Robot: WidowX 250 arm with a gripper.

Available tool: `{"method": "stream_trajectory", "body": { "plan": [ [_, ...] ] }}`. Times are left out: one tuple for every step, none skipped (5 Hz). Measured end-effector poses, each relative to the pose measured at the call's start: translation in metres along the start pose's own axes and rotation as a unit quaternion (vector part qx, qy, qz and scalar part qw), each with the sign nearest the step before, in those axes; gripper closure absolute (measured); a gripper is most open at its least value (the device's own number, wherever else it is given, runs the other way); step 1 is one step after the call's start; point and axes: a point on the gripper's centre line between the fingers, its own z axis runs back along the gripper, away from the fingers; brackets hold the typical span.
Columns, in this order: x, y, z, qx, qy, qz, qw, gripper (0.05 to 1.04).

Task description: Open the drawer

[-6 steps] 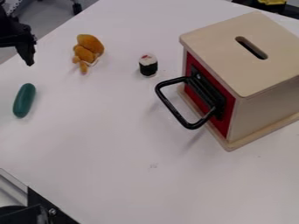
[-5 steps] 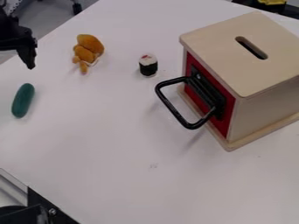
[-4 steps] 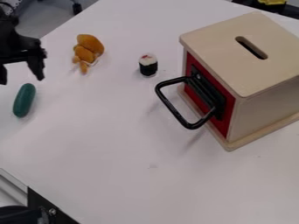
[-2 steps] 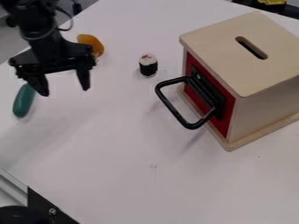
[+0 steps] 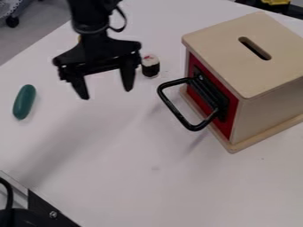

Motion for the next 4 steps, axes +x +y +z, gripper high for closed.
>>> {"method": "stream_trajectory", "body": {
  "plan": [
    [-0.003,-0.021,-0.002,0.005,0.006,0.025,0.9997,0.083],
    [-0.005,-0.041,-0.009,0.003,0.019,0.026,0.9995,0.083],
    [-0.014,-0.051,-0.018,0.0,0.04,0.037,0.9985,0.083],
    [-0.018,-0.059,-0.025,-0.01,0.045,0.041,0.9981,0.083]
  ]
}}
